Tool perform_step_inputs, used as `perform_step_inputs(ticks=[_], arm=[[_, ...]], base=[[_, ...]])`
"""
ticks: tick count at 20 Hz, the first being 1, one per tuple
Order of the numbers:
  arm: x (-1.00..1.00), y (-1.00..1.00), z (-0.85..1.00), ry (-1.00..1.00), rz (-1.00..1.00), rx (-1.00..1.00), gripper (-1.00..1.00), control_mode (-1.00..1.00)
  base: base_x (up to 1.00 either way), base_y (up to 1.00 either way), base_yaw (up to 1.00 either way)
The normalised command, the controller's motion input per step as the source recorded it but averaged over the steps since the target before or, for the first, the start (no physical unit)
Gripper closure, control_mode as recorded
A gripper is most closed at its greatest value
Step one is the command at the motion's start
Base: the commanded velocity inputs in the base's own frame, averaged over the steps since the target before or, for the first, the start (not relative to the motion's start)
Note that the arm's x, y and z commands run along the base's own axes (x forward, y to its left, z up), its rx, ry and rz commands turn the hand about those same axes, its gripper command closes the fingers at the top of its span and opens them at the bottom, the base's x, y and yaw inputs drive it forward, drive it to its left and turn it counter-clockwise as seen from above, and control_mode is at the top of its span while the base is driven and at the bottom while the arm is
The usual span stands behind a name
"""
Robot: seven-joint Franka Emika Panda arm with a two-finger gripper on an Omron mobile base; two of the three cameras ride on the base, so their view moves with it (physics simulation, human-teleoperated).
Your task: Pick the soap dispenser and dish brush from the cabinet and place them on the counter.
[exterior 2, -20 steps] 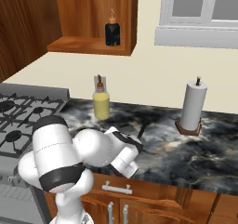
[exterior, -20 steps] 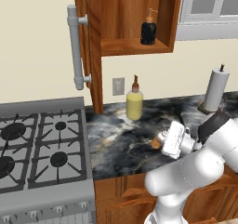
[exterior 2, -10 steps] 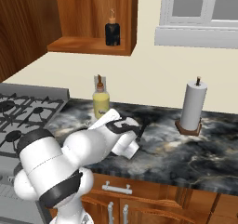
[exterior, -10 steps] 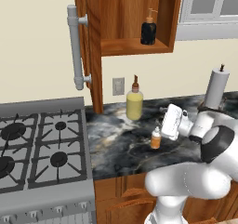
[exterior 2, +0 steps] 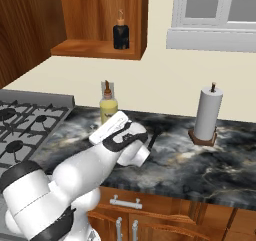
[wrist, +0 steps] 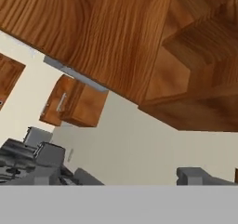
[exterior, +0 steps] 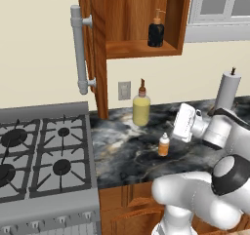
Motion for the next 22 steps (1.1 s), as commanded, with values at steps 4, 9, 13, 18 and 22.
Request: perform_step_inputs(ticks=[4, 9, 13, 18, 22], arm=[[-0.69, 0.00, 0.93, -0.07, 0.00, -0.08, -1.00, -1.00], [-0.73, 0.00, 0.90, -0.36, 0.00, -0.29, -1.00, -1.00], [-0.63, 0.00, 0.83, -0.36, 0.00, -0.34, -1.00, -1.00], [-0.49, 0.00, 0.68, -0.40, 0.00, -0.39, -1.00, -1.00], [-0.38, 0.00, 0.52, -0.46, 0.00, -0.40, -1.00, -1.00]], base=[[0.00, 0.00, 0.00], [0.00, 0.00, 0.00], [0.00, 0.00, 0.00], [0.00, 0.00, 0.00], [0.00, 0.00, 0.00]])
